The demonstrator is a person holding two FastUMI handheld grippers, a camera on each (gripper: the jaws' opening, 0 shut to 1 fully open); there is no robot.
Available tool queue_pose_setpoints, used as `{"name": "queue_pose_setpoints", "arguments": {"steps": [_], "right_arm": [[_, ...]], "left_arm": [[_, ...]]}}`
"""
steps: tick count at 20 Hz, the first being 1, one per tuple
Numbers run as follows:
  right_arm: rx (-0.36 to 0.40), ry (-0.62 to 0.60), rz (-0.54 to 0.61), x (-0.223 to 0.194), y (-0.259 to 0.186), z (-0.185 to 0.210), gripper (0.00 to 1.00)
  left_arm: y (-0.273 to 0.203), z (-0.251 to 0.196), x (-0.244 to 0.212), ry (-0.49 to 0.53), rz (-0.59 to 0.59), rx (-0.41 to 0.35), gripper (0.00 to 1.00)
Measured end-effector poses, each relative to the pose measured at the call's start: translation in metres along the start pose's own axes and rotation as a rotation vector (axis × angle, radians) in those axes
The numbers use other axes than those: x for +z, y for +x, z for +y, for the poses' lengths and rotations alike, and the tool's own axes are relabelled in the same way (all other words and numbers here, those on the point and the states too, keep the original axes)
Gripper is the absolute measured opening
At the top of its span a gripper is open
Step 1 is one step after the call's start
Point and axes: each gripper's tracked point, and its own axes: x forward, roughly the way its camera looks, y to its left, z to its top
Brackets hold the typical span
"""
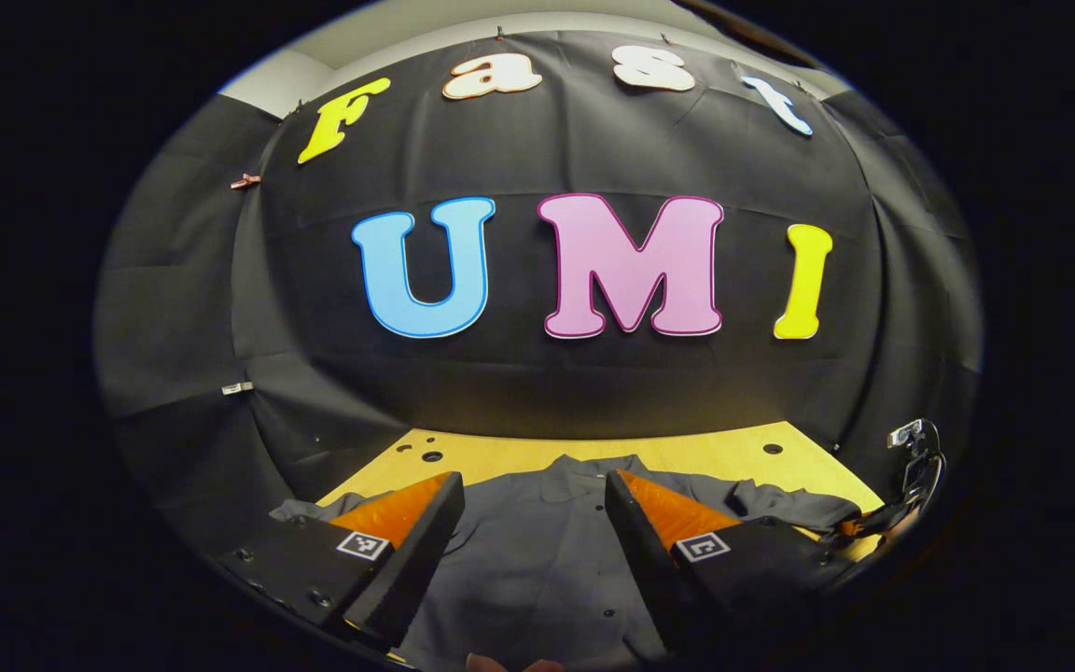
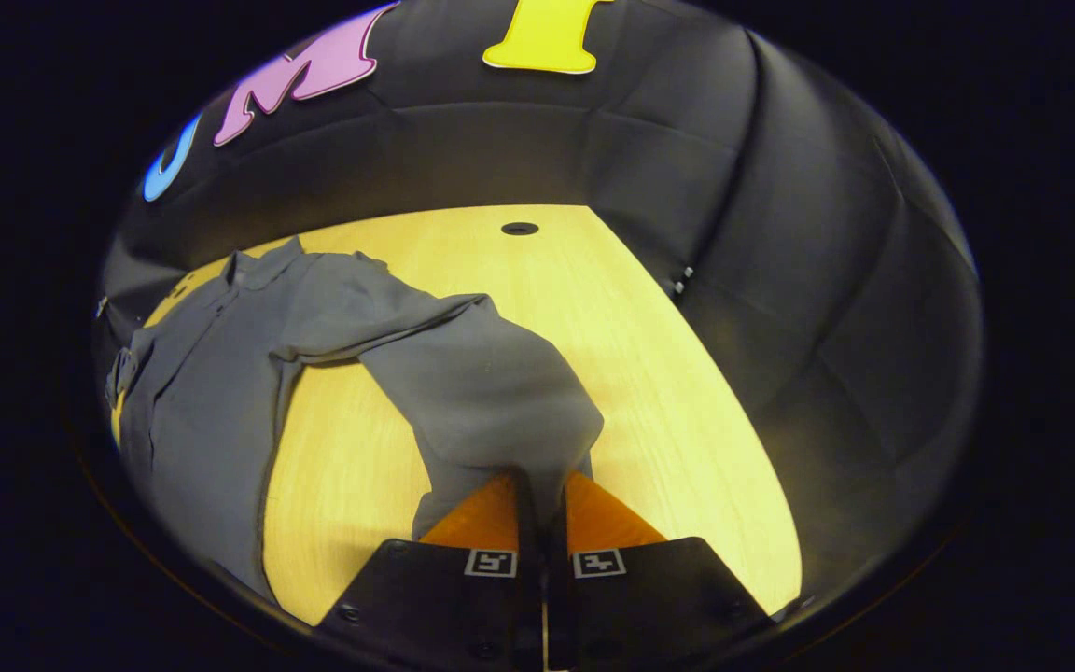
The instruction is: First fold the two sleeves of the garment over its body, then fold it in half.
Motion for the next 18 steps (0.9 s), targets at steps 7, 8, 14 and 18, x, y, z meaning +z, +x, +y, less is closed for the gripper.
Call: {"name": "queue_pose_setpoints", "arguments": {"steps": [7, 8, 14, 18], "right_arm": [[-0.132, 0.019, -0.219, 0.063, -0.050, -0.020, 0.07], [-0.154, 0.014, -0.254, 0.074, -0.062, -0.021, 0.07], [-0.185, 0.002, -0.411, 0.130, -0.129, 0.017, 0.07], [-0.150, -0.011, -0.504, 0.175, -0.167, 0.076, 0.12]], "left_arm": [[0.004, 0.017, 0.001, -0.012, -0.011, -0.056, 0.95], [0.005, 0.022, 0.002, -0.011, -0.017, -0.064, 0.95], [0.017, 0.063, 0.002, -0.030, -0.025, -0.098, 0.95], [0.024, 0.102, -0.001, -0.035, -0.030, -0.099, 0.96]]}}
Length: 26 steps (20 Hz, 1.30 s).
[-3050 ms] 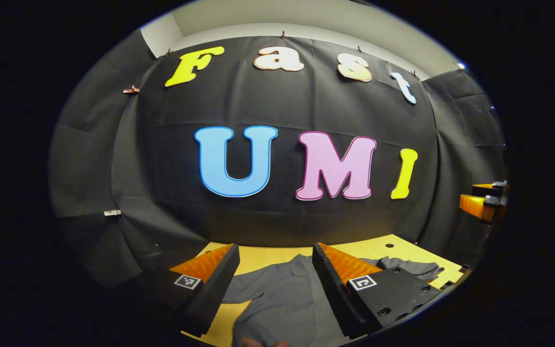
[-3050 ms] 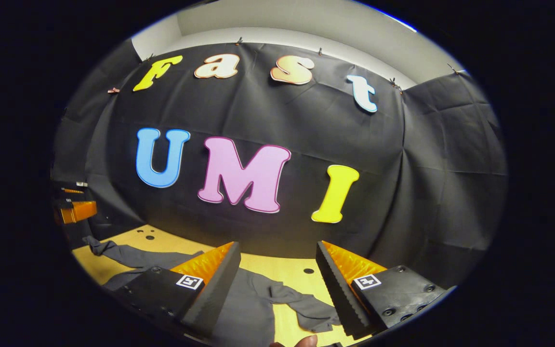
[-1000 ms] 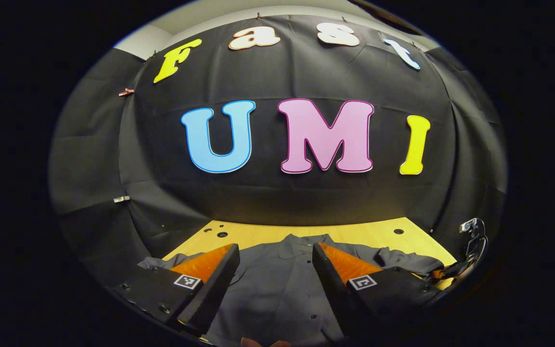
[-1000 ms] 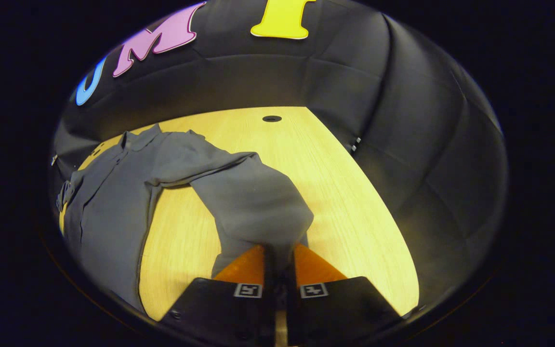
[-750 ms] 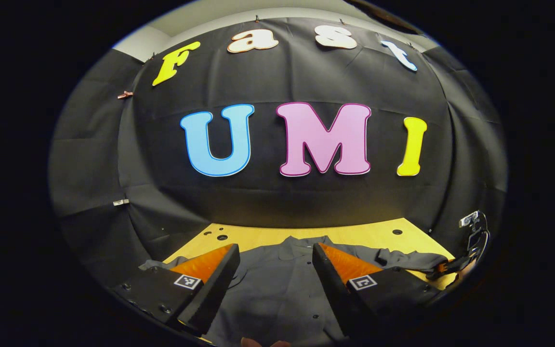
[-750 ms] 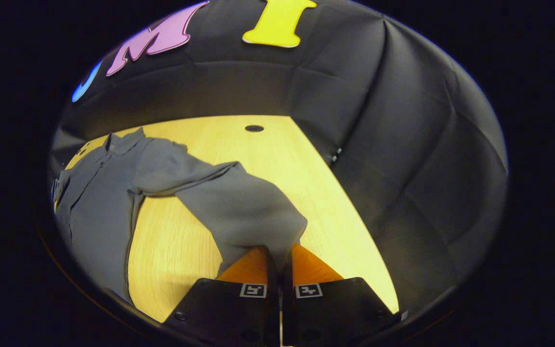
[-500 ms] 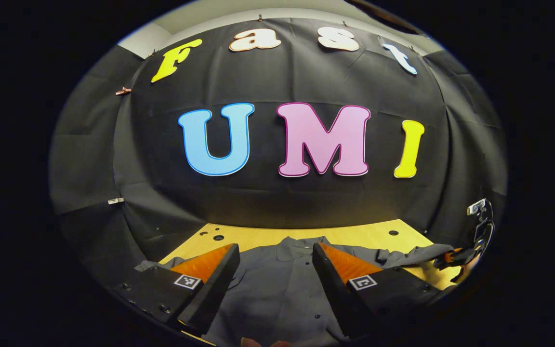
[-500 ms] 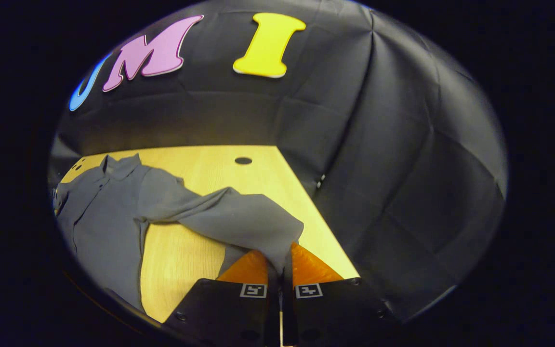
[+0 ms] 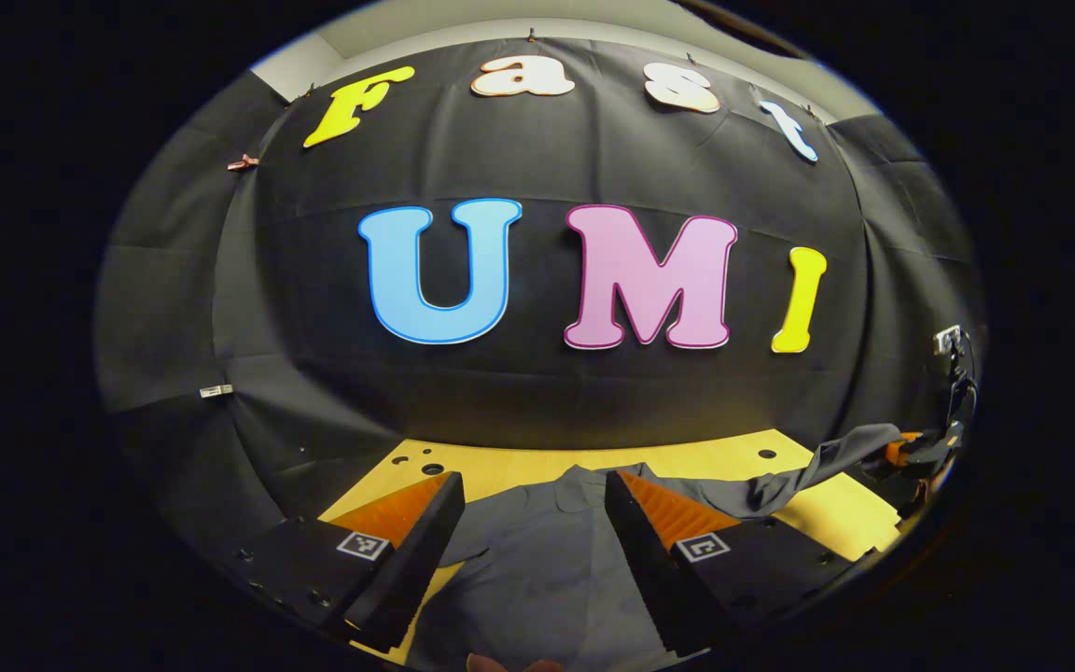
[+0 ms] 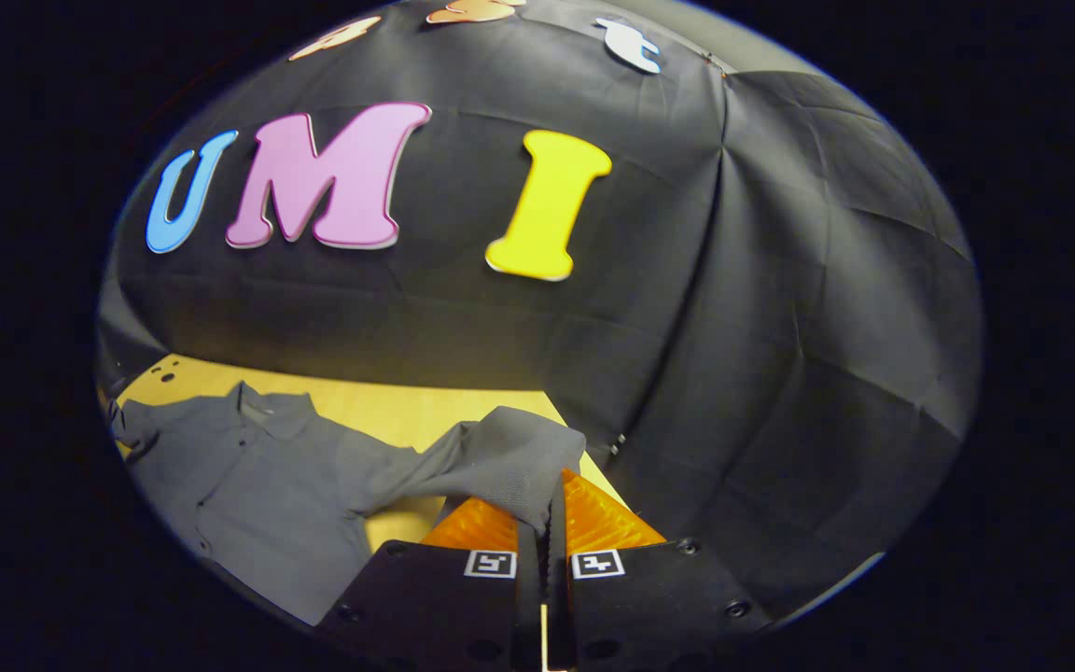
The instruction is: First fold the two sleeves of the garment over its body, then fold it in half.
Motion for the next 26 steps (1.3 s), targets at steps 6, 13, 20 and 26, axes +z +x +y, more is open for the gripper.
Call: {"name": "queue_pose_setpoints", "arguments": {"steps": [6, 13, 20, 26], "right_arm": [[0.102, -0.012, -0.116, 0.071, -0.032, 0.101, 0.07], [0.251, -0.008, -0.114, 0.087, -0.055, 0.241, 0.07], [0.373, -0.091, -0.037, 0.044, -0.056, 0.366, 0.07], [0.467, -0.167, 0.044, -0.009, -0.059, 0.446, 0.07]], "left_arm": [[0.000, 0.065, -0.009, -0.015, -0.012, 0.015, 0.96], [0.000, 0.149, -0.033, -0.057, 0.009, 0.053, 0.96], [0.014, 0.226, -0.070, -0.053, 0.042, 0.089, 0.96], [0.038, 0.278, -0.111, -0.059, 0.080, 0.100, 0.96]]}}
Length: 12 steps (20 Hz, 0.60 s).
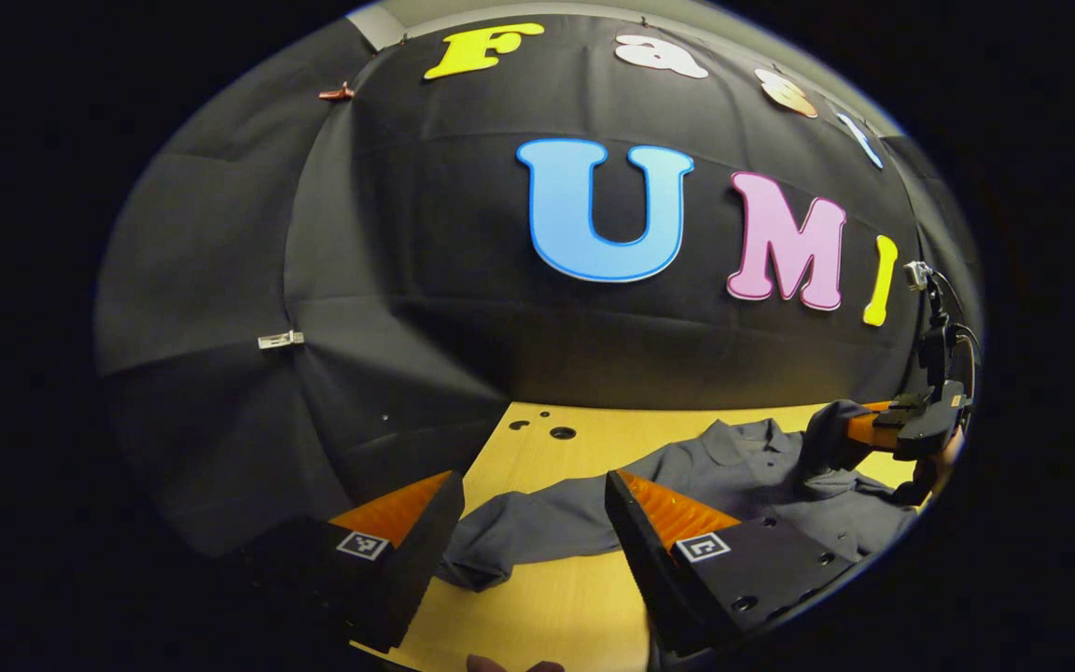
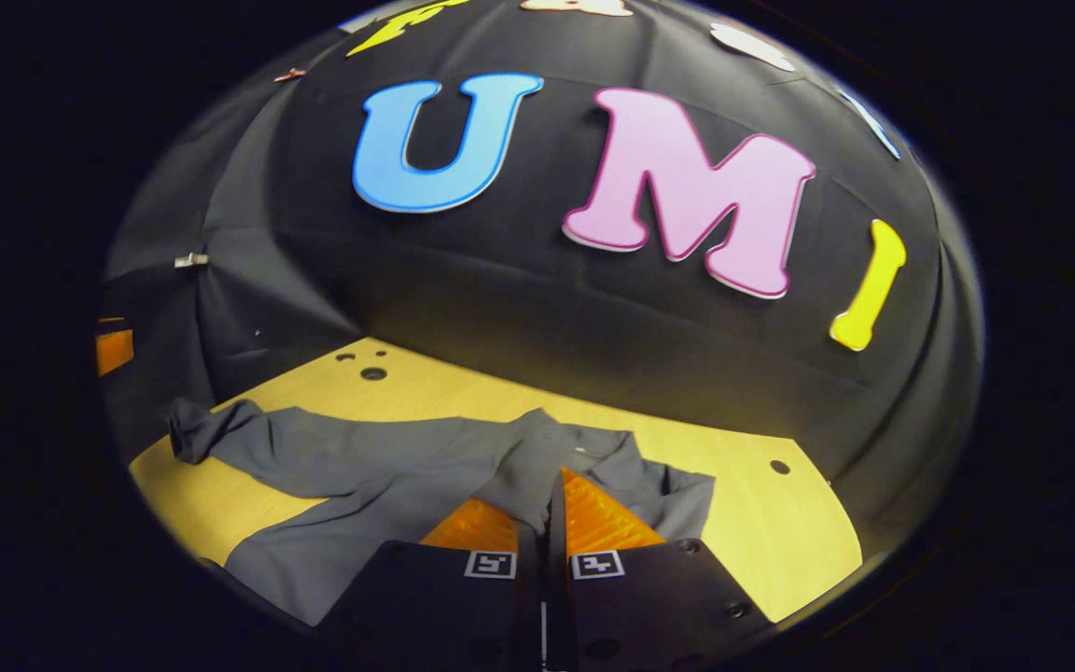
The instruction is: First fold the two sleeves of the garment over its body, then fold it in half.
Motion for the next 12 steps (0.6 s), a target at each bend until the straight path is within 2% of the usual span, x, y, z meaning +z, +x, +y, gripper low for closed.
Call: {"name": "queue_pose_setpoints", "arguments": {"steps": [6, 8, 10, 12], "right_arm": [[0.064, 0.025, 0.121, -0.043, 0.023, 0.051, 0.10], [0.087, 0.033, 0.155, -0.054, 0.027, 0.064, 0.20], [0.114, 0.042, 0.189, -0.063, 0.025, 0.076, 0.24], [0.124, 0.051, 0.206, -0.067, 0.023, 0.081, 0.37]], "left_arm": [[0.031, 0.032, -0.048, -0.041, 0.057, 0.003, 0.96], [0.039, 0.041, -0.062, -0.041, 0.077, 0.023, 0.96], [0.047, 0.046, -0.080, -0.023, 0.099, 0.030, 0.96], [0.052, 0.053, -0.091, -0.002, 0.119, 0.043, 0.96]]}}
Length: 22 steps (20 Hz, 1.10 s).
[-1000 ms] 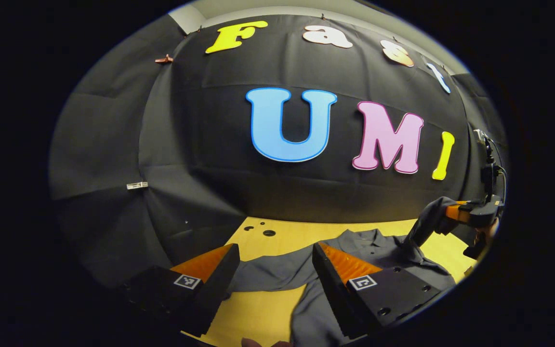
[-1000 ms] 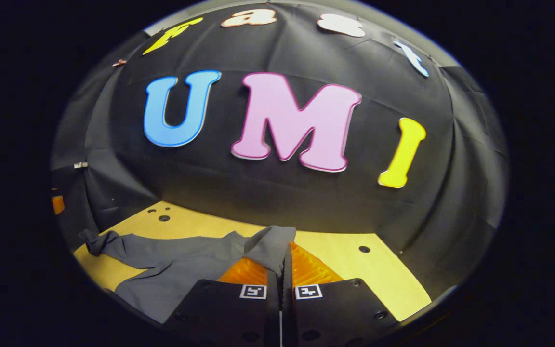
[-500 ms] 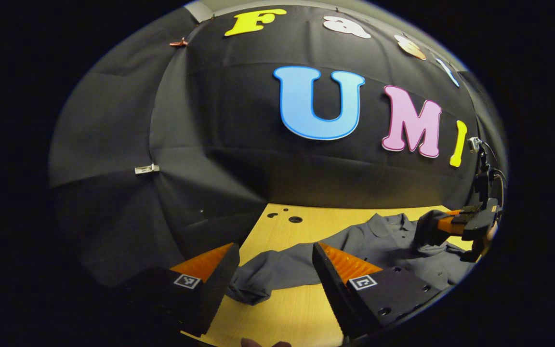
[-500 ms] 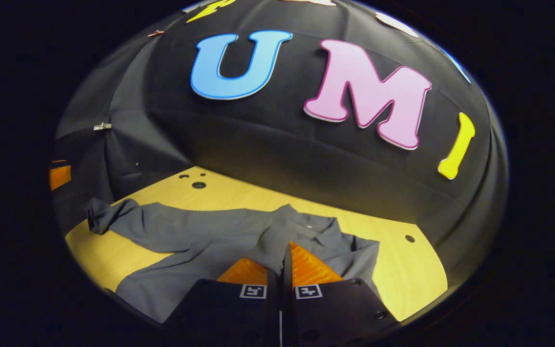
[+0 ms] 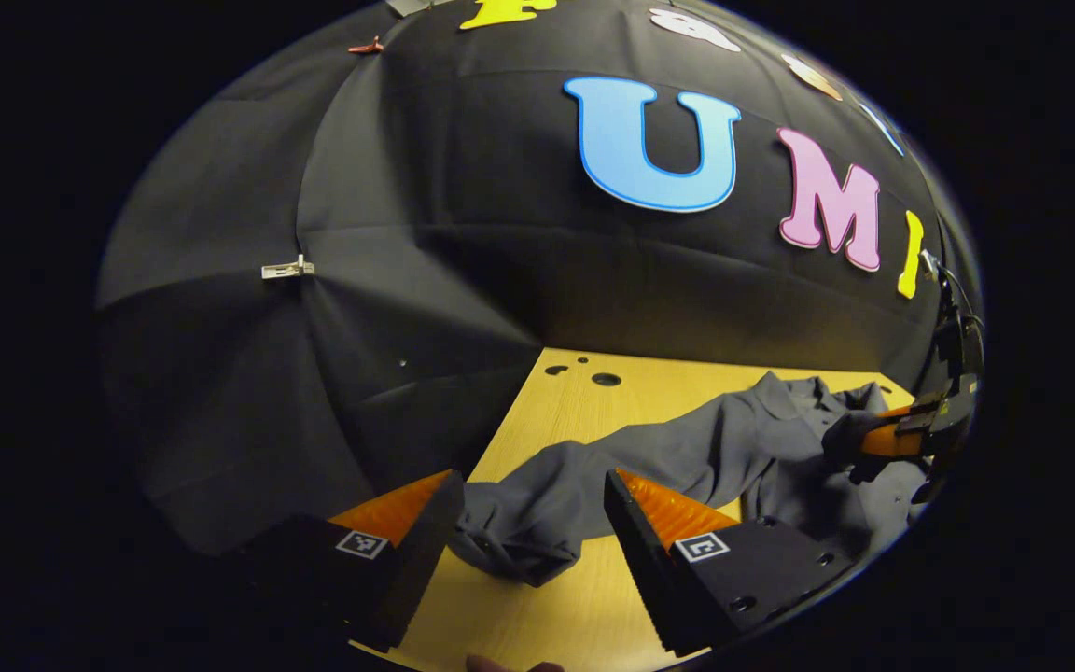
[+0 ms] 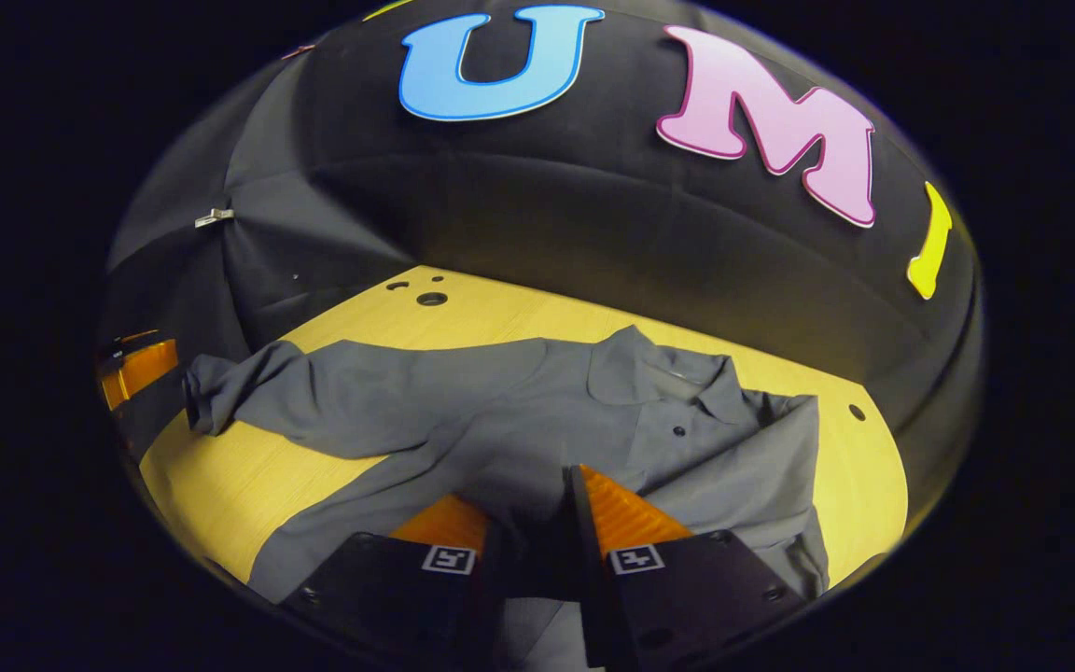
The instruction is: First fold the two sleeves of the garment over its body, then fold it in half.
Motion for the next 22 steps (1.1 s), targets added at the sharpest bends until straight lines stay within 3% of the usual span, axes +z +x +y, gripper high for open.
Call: {"name": "queue_pose_setpoints", "arguments": {"steps": [1, 4, 5, 6, 9, 15, 22], "right_arm": [[0.005, 0.012, 0.003, -0.001, -0.002, 0.004, 0.41], [0.034, 0.042, 0.007, -0.002, -0.007, 0.014, 0.67], [0.046, 0.045, 0.003, 0.000, -0.011, 0.016, 0.70], [0.059, 0.050, -0.003, 0.003, -0.015, 0.019, 0.72], [0.098, 0.080, -0.024, 0.013, -0.029, 0.026, 0.83], [0.113, 0.102, -0.080, 0.033, -0.082, 0.005, 0.90], [0.000, 0.089, -0.106, 0.023, -0.144, -0.057, 0.90]], "left_arm": [[0.003, 0.002, -0.006, 0.002, 0.012, 0.009, 0.96], [0.010, 0.008, -0.022, -0.012, 0.043, 0.032, 0.96], [0.014, 0.011, -0.025, -0.011, 0.053, 0.043, 0.91], [0.015, 0.013, -0.030, -0.006, 0.062, 0.052, 0.96], [0.021, 0.017, -0.039, 0.000, 0.085, 0.066, 0.95], [0.035, 0.019, -0.049, 0.019, 0.130, 0.085, 0.95], [0.060, 0.017, -0.069, 0.056, 0.217, 0.080, 0.95]]}}
